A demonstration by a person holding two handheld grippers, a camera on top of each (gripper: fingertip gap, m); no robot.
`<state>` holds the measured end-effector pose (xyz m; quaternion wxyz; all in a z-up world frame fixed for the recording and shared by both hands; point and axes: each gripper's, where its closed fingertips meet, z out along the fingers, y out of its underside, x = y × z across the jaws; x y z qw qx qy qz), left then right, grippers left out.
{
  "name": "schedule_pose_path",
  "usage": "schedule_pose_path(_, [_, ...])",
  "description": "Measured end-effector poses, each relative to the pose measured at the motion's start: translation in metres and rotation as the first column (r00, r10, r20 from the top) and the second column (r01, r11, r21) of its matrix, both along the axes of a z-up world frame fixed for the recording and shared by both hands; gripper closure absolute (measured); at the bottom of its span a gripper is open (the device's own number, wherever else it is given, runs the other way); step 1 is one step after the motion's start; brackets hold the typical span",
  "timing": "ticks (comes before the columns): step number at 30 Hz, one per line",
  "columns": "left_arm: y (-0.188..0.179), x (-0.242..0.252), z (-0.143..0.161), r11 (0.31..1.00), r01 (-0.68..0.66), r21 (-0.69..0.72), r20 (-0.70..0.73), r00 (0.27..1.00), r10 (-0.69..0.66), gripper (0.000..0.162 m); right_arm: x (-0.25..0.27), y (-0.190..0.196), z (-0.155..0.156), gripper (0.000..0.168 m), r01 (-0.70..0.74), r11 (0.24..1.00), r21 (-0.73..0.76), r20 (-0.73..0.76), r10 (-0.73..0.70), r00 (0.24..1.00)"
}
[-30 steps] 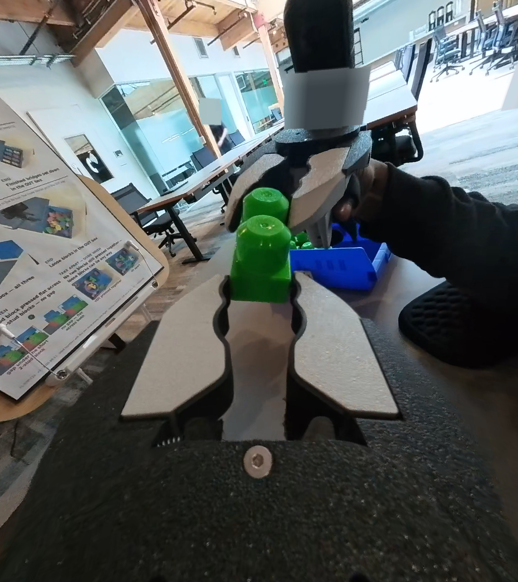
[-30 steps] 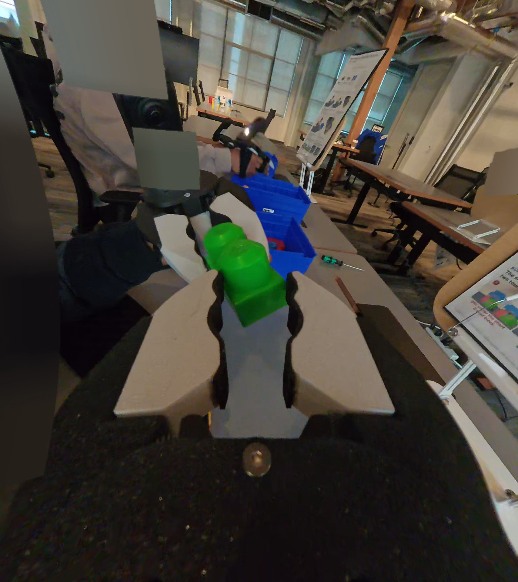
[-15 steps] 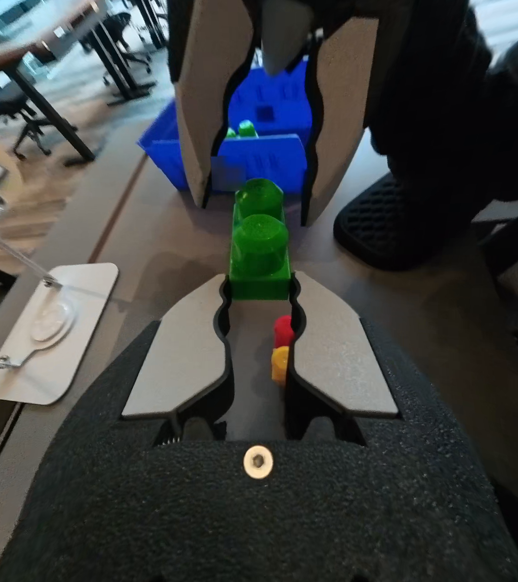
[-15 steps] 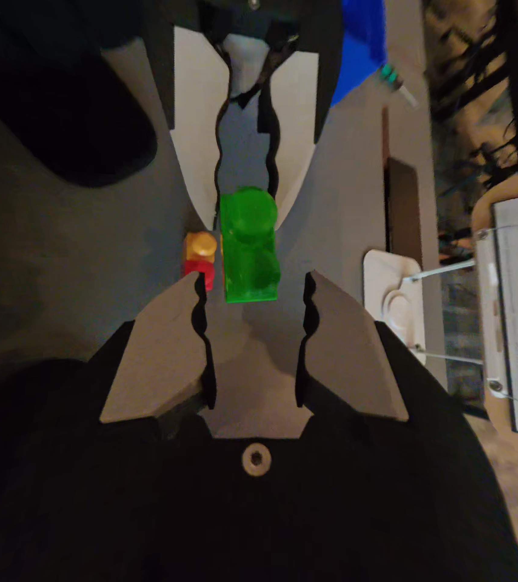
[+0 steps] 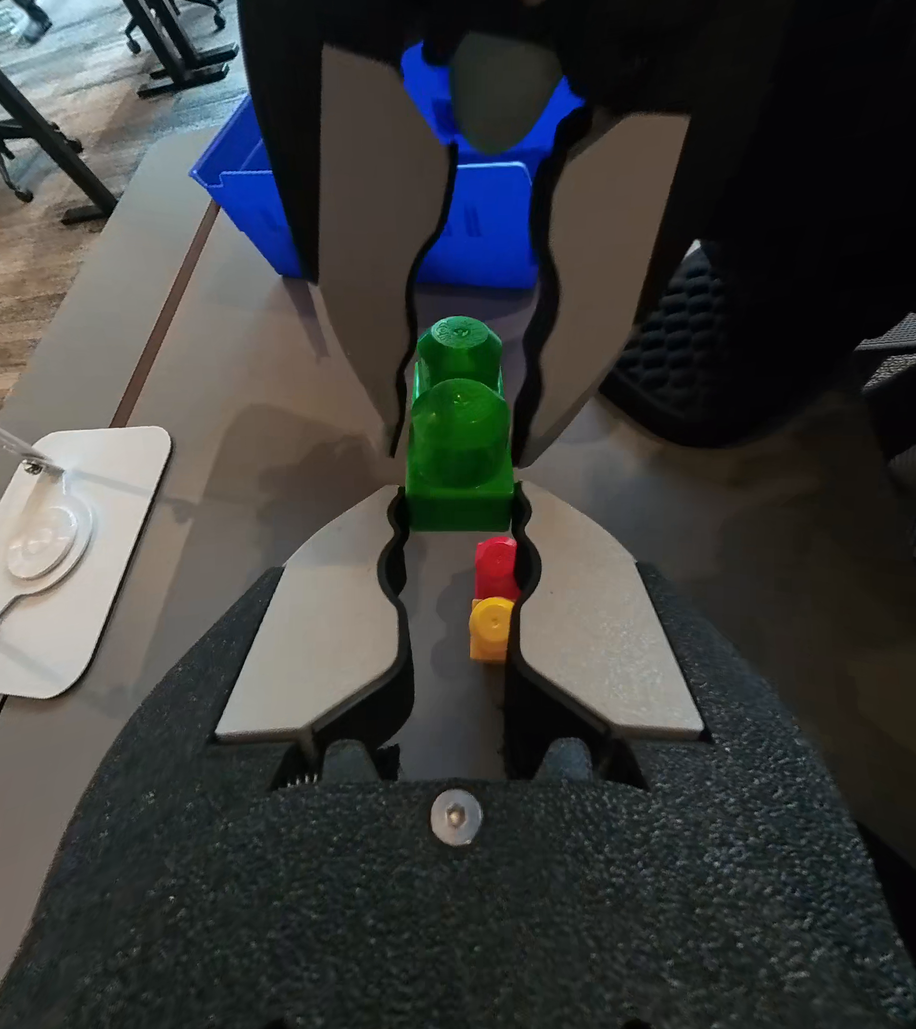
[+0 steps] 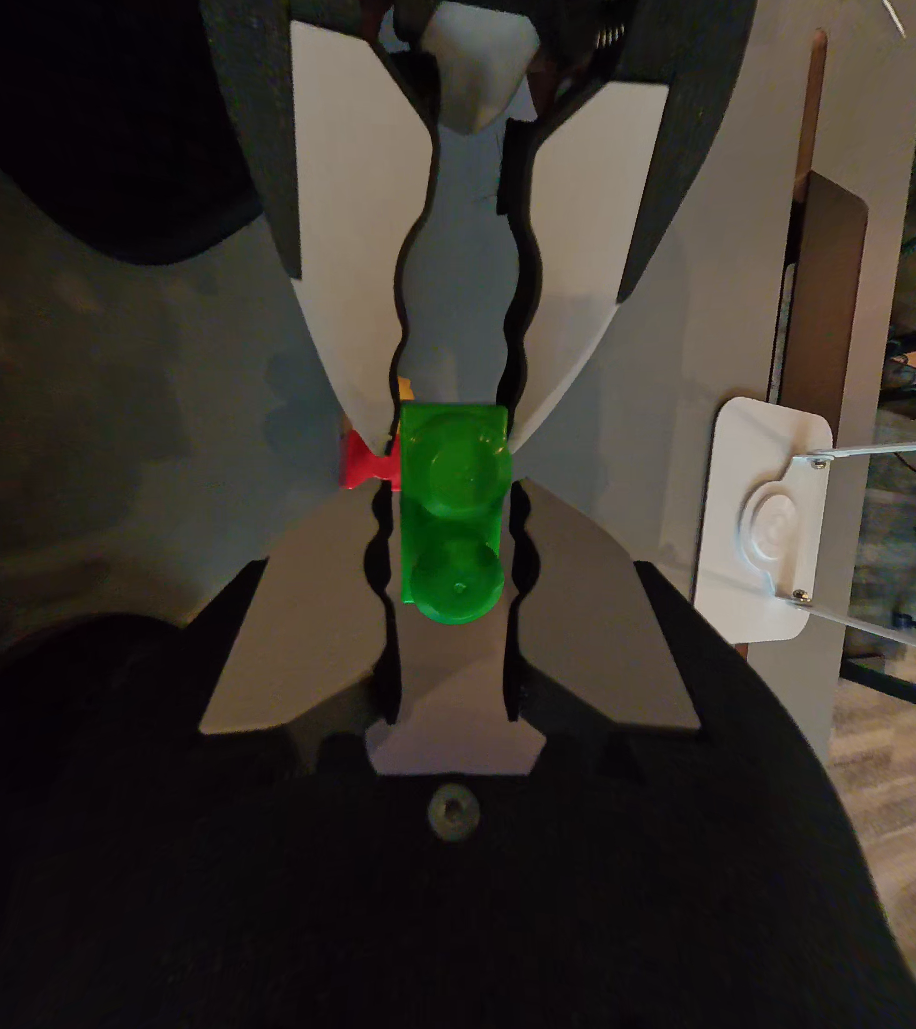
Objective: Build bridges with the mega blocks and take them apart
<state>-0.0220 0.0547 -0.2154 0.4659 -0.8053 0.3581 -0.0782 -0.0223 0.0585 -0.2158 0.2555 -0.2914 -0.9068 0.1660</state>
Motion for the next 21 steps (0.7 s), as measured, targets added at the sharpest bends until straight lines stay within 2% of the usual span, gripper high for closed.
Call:
schedule_pose_path(8, [0.003,-0.005,0.011,0.997,-0.012,0.072,0.018,1.0,0.01,0.126,-0.005,0.002,0.007,0.134,0.015,1.0,-0.016,-0.04,-0.016,0.999])
schedule_pose_path(10, [0.002,-0.016,0.018,0.994,-0.032,0.1,0.008,0.999,0.032,0.116,-0.005,0.005,0.011,0.134,0.032,0.999,-0.023,-0.058,-0.033,0.998])
schedule_pose_path(11, [0.002,-0.023,0.024,0.993,-0.049,0.112,0.003,0.999,0.049,0.109,-0.006,0.007,0.013,0.134,0.042,0.999,-0.021,-0.065,-0.043,0.997])
schedule_pose_path(15, [0.006,-0.061,0.069,0.965,-0.167,0.2,0.097,0.984,0.15,0.113,-0.002,0.002,0.011,0.134,0.034,0.998,-0.046,-0.039,-0.036,0.999])
schedule_pose_path(16, [0.004,-0.066,0.08,0.963,-0.166,0.212,0.133,0.981,0.14,0.113,-0.001,0.0,0.008,0.134,0.037,0.998,-0.051,-0.018,-0.038,0.999])
schedule_pose_path(18, [-0.008,-0.066,0.091,0.975,-0.076,0.21,0.18,0.983,0.038,0.111,-0.001,-0.006,0.001,0.134,0.049,0.997,-0.061,0.031,-0.047,0.998])
schedule_pose_path(19, [-0.016,-0.064,0.091,0.978,-0.012,0.208,0.187,0.982,-0.028,0.105,-0.002,-0.009,-0.004,0.134,0.059,0.996,-0.068,0.057,-0.056,0.997])
schedule_pose_path(21, [-0.027,-0.065,0.081,0.975,0.067,0.213,0.199,0.974,-0.11,0.103,-0.005,-0.012,-0.012,0.134,0.084,0.994,-0.072,0.107,-0.076,0.991])
